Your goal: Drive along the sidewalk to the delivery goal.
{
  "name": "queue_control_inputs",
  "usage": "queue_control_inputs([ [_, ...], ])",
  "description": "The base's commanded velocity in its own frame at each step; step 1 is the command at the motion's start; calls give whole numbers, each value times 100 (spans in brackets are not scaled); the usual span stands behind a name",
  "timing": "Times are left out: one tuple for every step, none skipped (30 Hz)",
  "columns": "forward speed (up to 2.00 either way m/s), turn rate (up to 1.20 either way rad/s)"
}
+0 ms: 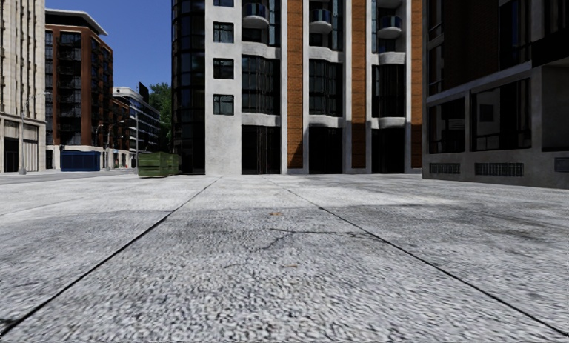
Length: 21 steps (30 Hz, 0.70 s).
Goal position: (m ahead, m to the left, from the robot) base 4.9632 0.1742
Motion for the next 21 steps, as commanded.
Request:
queue_control_inputs([
  [200, 0],
  [200, 0],
  [200, 0],
  [200, 0],
  [200, 0],
  [200, 0],
  [200, 0],
  [200, 0],
  [200, 0],
  [200, 0],
  [200, 0],
  [200, 0],
  [200, 0],
  [200, 0],
  [200, 0],
  [200, 0],
  [200, 0],
  [200, 0],
  [200, 0],
  [200, 0],
  [200, 0],
])
